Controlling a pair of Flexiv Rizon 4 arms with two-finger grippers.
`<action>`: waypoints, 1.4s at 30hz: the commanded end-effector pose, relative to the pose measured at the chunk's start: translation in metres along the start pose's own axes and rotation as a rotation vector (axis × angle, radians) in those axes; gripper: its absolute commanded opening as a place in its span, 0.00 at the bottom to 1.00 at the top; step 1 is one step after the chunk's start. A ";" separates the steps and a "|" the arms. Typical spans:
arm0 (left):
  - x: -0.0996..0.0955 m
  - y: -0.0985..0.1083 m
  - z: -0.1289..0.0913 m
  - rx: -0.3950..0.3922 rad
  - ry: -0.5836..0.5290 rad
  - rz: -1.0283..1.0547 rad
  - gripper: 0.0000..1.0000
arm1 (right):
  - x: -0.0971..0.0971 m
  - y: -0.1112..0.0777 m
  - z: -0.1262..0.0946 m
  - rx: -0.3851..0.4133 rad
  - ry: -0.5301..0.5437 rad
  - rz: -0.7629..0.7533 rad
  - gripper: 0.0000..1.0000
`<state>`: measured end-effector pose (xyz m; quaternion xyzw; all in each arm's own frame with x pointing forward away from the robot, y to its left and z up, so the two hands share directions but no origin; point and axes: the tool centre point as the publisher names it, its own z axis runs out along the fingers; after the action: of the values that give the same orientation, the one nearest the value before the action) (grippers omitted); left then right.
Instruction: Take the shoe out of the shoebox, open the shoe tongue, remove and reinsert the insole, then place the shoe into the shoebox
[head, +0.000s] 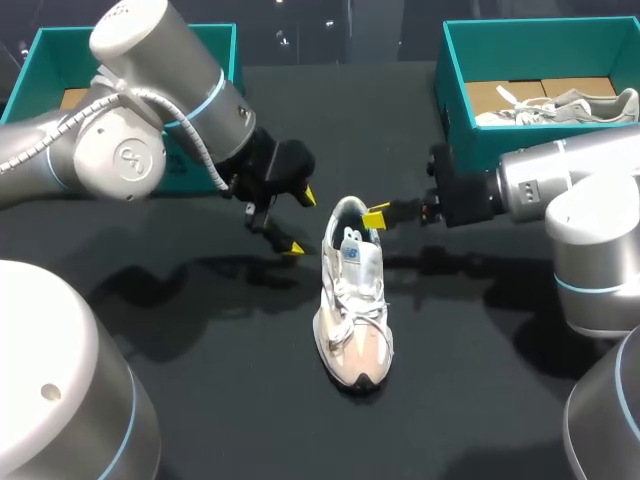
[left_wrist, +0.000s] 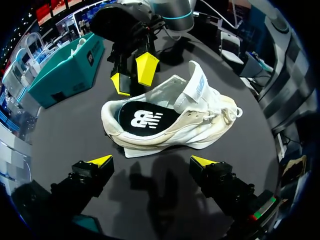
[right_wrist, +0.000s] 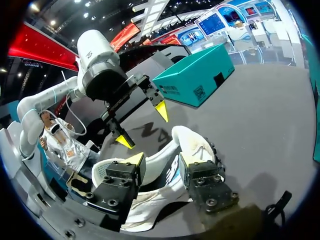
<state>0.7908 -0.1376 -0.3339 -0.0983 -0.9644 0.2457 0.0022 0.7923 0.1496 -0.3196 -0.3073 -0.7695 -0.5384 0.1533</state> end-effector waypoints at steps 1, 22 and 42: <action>0.007 0.008 -0.019 -0.008 0.000 0.022 1.00 | -0.005 -0.002 -0.016 0.011 -0.010 0.020 0.43; 0.010 0.069 -0.083 -0.087 0.073 0.159 1.00 | -0.018 -0.007 -0.106 0.262 -0.212 0.175 0.37; 0.004 0.080 -0.098 -0.041 0.101 0.181 1.00 | -0.009 0.009 -0.123 0.279 -0.214 0.173 0.00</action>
<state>0.8064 -0.0252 -0.2886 -0.1884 -0.9560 0.2236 0.0236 0.7946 0.0348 -0.2716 -0.4026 -0.8192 -0.3762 0.1588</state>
